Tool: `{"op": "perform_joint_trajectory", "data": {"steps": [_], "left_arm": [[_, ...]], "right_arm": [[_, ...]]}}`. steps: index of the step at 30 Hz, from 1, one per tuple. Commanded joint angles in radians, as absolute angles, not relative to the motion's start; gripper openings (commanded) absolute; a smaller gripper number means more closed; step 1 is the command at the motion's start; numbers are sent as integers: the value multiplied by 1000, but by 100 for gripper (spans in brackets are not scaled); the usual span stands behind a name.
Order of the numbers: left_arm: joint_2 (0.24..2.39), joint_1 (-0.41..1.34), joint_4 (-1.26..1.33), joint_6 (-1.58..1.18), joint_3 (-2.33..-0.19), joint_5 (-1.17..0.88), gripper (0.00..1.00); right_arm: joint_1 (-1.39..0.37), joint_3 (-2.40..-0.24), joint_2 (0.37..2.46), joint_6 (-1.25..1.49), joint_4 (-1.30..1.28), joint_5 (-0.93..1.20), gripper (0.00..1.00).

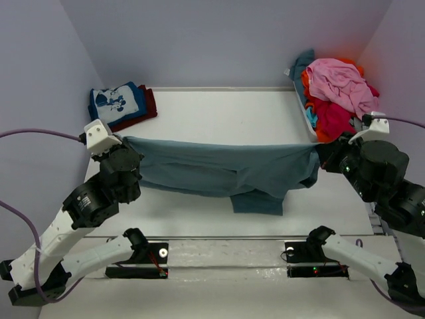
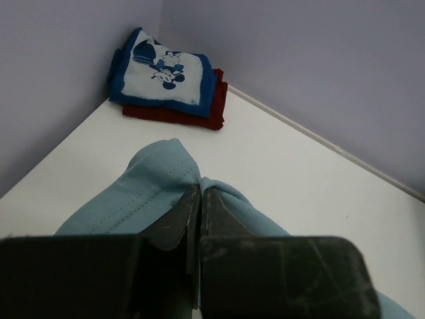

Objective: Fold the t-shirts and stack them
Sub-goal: Flatten out the tshirt

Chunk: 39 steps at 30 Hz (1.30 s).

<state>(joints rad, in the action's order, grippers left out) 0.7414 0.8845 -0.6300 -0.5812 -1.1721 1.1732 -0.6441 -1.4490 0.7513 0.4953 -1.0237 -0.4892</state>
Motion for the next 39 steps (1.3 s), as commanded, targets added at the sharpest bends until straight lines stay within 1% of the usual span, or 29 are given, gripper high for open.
{"op": "perform_joint_trajectory", "data": {"steps": [1, 5, 9, 11, 15, 18, 19, 23, 26, 29, 31, 35, 36, 38, 39], "left_arm": [[784, 884, -471, -467, -1221, 1295, 6], [787, 884, -346, -351, -1250, 1295, 6], [779, 884, -168, -188, -1203, 1305, 6], [807, 884, -88, -123, -1184, 1299, 6], [931, 873, -89, -159, -1213, 1254, 6], [960, 873, -77, -195, -1226, 1238, 6], [956, 873, -36, -189, -1224, 1233, 6], [950, 873, 64, -89, -1221, 1239, 6], [969, 873, 112, -26, -1230, 1232, 6], [994, 861, 132, -23, -1241, 1213, 6], [1032, 804, 124, -38, -1252, 1163, 6], [1155, 669, -32, -178, -1362, 1030, 6], [1205, 649, -40, -205, -1376, 969, 6], [1268, 603, -84, -228, -1441, 922, 6], [1302, 591, -106, -241, -1466, 892, 6]], "right_arm": [[-650, -1546, 817, 388, -878, -554, 7], [-650, -1592, 845, 318, -783, -537, 7], [-650, -1598, 857, 250, -697, -572, 7], [-650, -1612, 905, 236, -689, -591, 7], [-650, -1594, 978, 250, -666, -551, 7], [-650, -1571, 993, 259, -635, -551, 7], [-650, -1566, 983, 255, -620, -548, 7], [-650, -1586, 966, 204, -592, -571, 7], [-650, -1624, 1001, 170, -595, -584, 7], [-650, -1647, 1038, 169, -586, -563, 7], [-650, -1654, 1061, 169, -575, -558, 7], [-650, -1735, 1212, 163, -637, -583, 7], [-650, -1743, 1259, 153, -623, -568, 7], [-650, -1778, 1320, 153, -640, -532, 7], [-641, -1833, 1386, 172, -673, -525, 7]]}}
